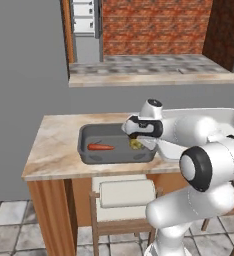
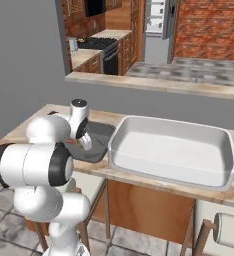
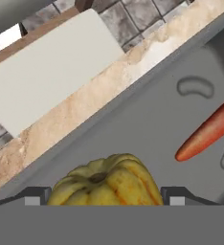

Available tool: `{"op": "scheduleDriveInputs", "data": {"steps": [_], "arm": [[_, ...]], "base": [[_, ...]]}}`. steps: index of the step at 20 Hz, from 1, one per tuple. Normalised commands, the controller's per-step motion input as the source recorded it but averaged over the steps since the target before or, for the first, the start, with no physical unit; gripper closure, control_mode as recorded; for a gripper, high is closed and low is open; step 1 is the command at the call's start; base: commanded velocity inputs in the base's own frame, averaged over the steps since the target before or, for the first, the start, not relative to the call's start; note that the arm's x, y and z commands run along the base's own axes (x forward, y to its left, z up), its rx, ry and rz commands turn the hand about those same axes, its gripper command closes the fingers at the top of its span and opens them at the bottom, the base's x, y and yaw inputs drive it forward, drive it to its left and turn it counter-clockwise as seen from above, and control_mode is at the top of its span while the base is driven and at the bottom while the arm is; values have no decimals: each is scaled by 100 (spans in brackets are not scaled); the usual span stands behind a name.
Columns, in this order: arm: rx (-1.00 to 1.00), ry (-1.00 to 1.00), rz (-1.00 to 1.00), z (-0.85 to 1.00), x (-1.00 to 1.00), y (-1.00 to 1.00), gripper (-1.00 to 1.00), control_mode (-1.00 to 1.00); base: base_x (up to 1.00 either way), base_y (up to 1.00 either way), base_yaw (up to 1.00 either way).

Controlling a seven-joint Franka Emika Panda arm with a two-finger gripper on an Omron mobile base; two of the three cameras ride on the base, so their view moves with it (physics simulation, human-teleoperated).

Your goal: Place the cold items (carrot and squash) from the fridge in one tupperware on the dining counter. Place the warm items (hot dog and kebab skewer) in the stove area in another tupperware.

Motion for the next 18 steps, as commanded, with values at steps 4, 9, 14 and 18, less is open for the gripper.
{"op": "scheduleDriveInputs", "data": {"steps": [4,9,14,18], "arm": [[0,0,0,-27,43,3,100,-100],[0,0,0,-23,38,7,100,-100],[0,0,0,-15,34,4,100,-100],[0,0,0,-10,25,0,100,-100]], "base": [[0,0,0],[0,0,0],[0,0,0],[0,0,0]]}}
